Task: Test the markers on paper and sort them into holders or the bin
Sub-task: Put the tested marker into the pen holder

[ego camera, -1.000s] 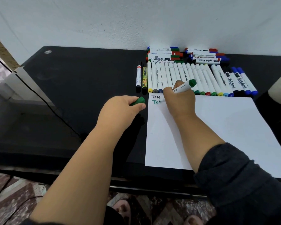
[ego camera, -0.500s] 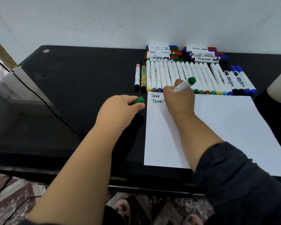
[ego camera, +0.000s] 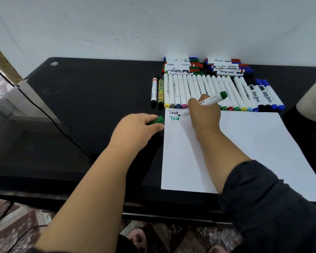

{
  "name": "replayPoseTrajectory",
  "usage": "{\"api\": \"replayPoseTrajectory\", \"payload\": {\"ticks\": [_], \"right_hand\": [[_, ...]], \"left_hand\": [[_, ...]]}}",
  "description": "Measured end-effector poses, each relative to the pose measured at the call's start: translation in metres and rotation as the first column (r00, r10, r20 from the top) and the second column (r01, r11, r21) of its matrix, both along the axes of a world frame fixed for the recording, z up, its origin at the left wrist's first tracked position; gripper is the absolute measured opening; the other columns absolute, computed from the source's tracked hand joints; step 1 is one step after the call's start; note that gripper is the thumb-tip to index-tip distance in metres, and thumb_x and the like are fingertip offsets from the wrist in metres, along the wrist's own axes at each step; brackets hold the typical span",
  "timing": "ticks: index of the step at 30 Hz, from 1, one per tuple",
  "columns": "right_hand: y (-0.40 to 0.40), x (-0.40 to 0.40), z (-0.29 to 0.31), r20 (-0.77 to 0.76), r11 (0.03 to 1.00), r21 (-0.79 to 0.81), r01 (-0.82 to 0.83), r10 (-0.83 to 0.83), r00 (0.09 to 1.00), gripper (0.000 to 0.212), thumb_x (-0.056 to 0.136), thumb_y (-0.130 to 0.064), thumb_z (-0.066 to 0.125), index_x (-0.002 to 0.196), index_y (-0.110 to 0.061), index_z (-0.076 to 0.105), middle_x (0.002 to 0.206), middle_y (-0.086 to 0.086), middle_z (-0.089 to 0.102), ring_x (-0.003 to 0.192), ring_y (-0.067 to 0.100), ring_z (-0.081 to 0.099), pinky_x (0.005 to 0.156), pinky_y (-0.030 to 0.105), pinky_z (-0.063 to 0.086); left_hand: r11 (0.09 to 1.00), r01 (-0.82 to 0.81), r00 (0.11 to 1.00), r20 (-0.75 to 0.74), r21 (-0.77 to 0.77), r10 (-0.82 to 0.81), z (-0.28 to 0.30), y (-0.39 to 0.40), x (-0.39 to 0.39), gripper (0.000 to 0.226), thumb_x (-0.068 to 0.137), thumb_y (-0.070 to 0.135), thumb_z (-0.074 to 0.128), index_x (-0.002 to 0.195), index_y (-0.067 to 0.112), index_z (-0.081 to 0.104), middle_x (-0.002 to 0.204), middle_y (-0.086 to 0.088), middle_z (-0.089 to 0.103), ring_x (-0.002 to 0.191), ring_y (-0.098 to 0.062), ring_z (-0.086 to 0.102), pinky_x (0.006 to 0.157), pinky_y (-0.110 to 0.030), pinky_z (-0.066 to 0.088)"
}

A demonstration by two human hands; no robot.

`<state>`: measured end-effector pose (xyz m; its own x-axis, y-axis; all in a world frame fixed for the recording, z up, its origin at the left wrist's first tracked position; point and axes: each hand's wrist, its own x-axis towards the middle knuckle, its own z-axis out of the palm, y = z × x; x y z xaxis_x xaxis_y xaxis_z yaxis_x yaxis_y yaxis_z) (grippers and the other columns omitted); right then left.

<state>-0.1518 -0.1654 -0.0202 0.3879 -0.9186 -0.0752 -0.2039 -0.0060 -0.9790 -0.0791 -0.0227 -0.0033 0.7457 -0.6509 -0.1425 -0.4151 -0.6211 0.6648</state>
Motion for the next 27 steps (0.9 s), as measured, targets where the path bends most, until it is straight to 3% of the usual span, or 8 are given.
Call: {"api": "replayPoseTrajectory", "payload": {"ticks": [4, 6, 10, 16, 20, 27], "right_hand": [[-0.004, -0.008, 0.01, 0.118, 0.974, 0.221, -0.045, 0.019, 0.993, 0.027, 0.081, -0.008, 0.05, 0.062, -0.019, 0.034, 0.053, 0.0, 0.041, 0.043, 0.011, 0.03, 0.044, 0.02, 0.024], [-0.004, -0.016, 0.017, 0.192, 0.961, 0.262, -0.09, 0.039, 0.981, 0.024, 0.084, -0.005, 0.049, 0.065, -0.016, 0.038, 0.05, 0.0, 0.042, 0.04, 0.01, 0.03, 0.04, 0.017, 0.021], [0.004, -0.032, 0.028, 0.257, 0.963, 0.227, -0.148, 0.087, 0.963, 0.027, 0.085, -0.003, 0.049, 0.063, -0.015, 0.039, 0.043, -0.004, 0.04, 0.038, 0.009, 0.029, 0.04, 0.017, 0.02], [0.02, -0.051, 0.032, 0.232, 0.976, 0.14, -0.167, 0.131, 0.964, 0.033, 0.085, -0.004, 0.053, 0.059, -0.016, 0.036, 0.038, -0.008, 0.038, 0.037, 0.008, 0.032, 0.039, 0.017, 0.023], [0.027, -0.059, 0.032, 0.238, 0.958, 0.167, -0.235, 0.192, 0.952, 0.035, 0.086, -0.005, 0.055, 0.058, -0.016, 0.037, 0.041, -0.007, 0.043, 0.042, 0.01, 0.034, 0.041, 0.017, 0.025], [0.029, -0.073, 0.027, 0.251, 0.906, 0.17, -0.388, 0.341, 0.906, 0.031, 0.09, -0.027, 0.06, 0.063, -0.012, 0.055, 0.046, 0.003, 0.05, 0.04, 0.01, 0.037, 0.044, 0.02, 0.027]], "left_hand": [[0.998, -0.015, 0.993, -0.117, -0.055, 0.008, 0.003, 0.001, -0.006, 0.038, 0.087, 0.037, 0.063, 0.124, 0.035, 0.059, 0.087, 0.024, 0.055, 0.074, -0.001, 0.056, 0.061, -0.016, 0.044], [0.996, -0.026, 0.984, -0.18, -0.09, 0.01, 0.005, 0.002, -0.01, 0.037, 0.085, 0.037, 0.066, 0.122, 0.035, 0.061, 0.086, 0.024, 0.058, 0.075, -0.002, 0.06, 0.061, -0.017, 0.046], [0.988, -0.022, 0.969, -0.248, -0.153, -0.017, 0.008, 0.001, -0.02, 0.039, 0.081, 0.04, 0.069, 0.119, 0.036, 0.063, 0.092, 0.024, 0.06, 0.082, 0.001, 0.058, 0.063, -0.015, 0.041], [0.971, 0.016, 0.936, -0.337, -0.239, -0.098, 0.009, -0.001, -0.035, 0.035, 0.077, 0.035, 0.073, 0.111, 0.034, 0.066, 0.09, 0.026, 0.062, 0.088, 0.007, 0.056, 0.068, -0.01, 0.036], [0.959, 0.059, 0.924, -0.348, -0.276, -0.157, 0.012, 0.0, -0.041, 0.026, 0.077, 0.031, 0.074, 0.101, 0.039, 0.067, 0.082, 0.027, 0.066, 0.084, 0.008, 0.059, 0.069, -0.01, 0.038], [0.96, 0.047, 0.934, -0.329, -0.277, -0.141, 0.015, 0.001, -0.044, 0.025, 0.077, 0.028, 0.075, 0.098, 0.039, 0.068, 0.085, 0.026, 0.064, 0.083, 0.006, 0.059, 0.069, -0.01, 0.04]]}}
